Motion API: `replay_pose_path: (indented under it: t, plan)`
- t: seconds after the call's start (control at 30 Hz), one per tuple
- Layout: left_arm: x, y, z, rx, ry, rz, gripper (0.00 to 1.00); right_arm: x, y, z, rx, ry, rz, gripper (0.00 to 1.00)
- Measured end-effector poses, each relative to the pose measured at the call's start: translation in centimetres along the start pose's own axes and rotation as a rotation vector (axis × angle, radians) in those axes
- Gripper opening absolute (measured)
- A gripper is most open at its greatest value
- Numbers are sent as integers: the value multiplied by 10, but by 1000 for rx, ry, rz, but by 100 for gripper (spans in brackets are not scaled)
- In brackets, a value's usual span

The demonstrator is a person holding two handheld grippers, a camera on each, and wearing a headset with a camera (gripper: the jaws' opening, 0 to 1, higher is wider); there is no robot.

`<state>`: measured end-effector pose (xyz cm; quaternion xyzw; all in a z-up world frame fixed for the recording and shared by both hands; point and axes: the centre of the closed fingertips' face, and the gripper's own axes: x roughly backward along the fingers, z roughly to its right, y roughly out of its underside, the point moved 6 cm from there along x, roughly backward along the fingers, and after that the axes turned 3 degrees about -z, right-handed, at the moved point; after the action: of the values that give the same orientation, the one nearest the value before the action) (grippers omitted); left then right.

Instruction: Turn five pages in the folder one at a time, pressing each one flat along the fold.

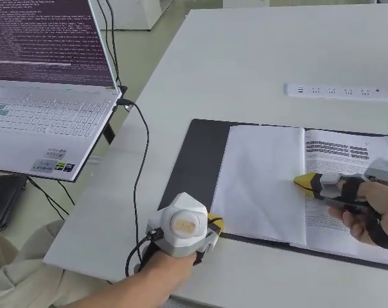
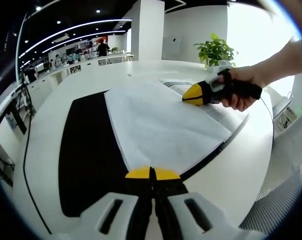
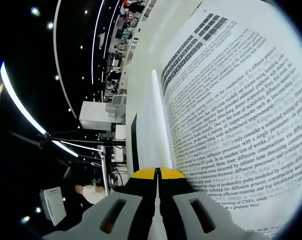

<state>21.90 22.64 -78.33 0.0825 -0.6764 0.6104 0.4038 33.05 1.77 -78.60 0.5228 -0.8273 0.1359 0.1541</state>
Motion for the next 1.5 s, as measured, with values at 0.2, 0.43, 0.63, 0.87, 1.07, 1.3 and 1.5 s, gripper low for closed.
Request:
replay_pose_path:
  t: [0.2, 0.43, 0.63, 0.87, 1.07, 1.3, 1.5]
  plan:
    - [-1, 0, -1, -4, 4, -8, 0, 7, 18, 7, -16, -22, -29, 0]
    - [-2, 0, -1, -12, 2, -12, 0, 19, 47, 10, -34, -49, -48, 0]
    - [-2, 0, -1, -14, 2, -14, 0, 24, 64, 12, -47, -69, -62, 0]
    - [-1, -1, 0, -16, 1, -15, 0, 33, 81, 12, -52, -82, -76, 0]
    - [1, -1, 0, -19, 2, -16, 0, 41, 96, 17, -77, -96, -89, 0]
    - [2, -1, 1, -23, -3, -21, 0, 55, 123, 23, -116, -93, -135, 0]
    - [2, -2, 1, -9, -18, -34, 0, 68, 132, 24, -128, -107, -115, 0]
